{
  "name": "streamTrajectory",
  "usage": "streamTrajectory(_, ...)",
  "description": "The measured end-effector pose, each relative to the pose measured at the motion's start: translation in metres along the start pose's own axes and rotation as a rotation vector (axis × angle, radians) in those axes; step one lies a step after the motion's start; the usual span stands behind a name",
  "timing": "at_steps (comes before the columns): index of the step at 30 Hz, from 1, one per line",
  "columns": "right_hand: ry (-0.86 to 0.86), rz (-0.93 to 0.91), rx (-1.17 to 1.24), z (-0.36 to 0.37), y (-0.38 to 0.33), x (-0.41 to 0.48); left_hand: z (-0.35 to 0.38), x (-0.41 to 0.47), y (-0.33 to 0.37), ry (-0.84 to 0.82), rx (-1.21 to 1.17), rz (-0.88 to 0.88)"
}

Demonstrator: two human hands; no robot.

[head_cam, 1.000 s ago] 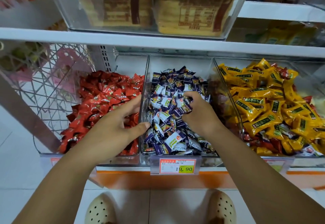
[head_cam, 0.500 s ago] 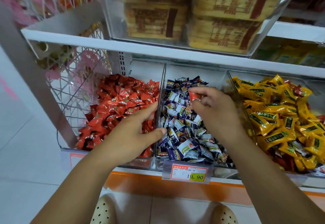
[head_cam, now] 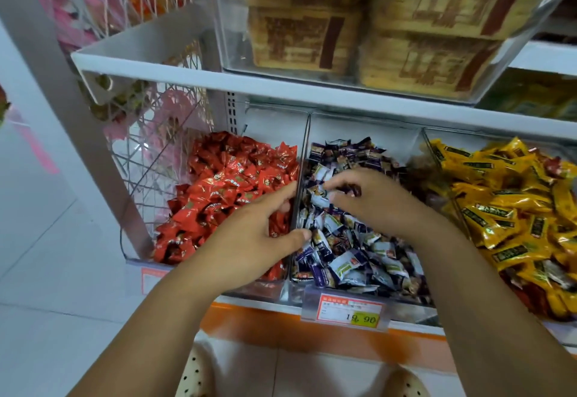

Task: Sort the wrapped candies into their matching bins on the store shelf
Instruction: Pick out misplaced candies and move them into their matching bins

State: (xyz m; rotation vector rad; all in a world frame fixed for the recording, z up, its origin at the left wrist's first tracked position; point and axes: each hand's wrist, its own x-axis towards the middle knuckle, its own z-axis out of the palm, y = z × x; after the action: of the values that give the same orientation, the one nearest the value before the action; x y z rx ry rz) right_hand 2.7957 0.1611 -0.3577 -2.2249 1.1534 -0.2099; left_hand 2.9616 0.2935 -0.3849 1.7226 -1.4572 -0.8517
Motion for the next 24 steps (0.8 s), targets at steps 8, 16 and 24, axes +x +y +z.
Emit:
streamTrajectory(8,-0.163,0.140,-0.555,0.006,0.044,-0.027,0.001,-0.002,0.005,-0.012,0.011,0.024)
streamTrajectory(16,-0.083,0.084,-0.288,-0.021,0.027,-0.039,0.002,-0.002,0.007,-0.009,-0.019,0.024)
streamTrajectory(24,-0.202,-0.107,-0.540,0.040,0.019,-0.010,0.002,0.000,0.006,-0.015,-0.048,0.052)
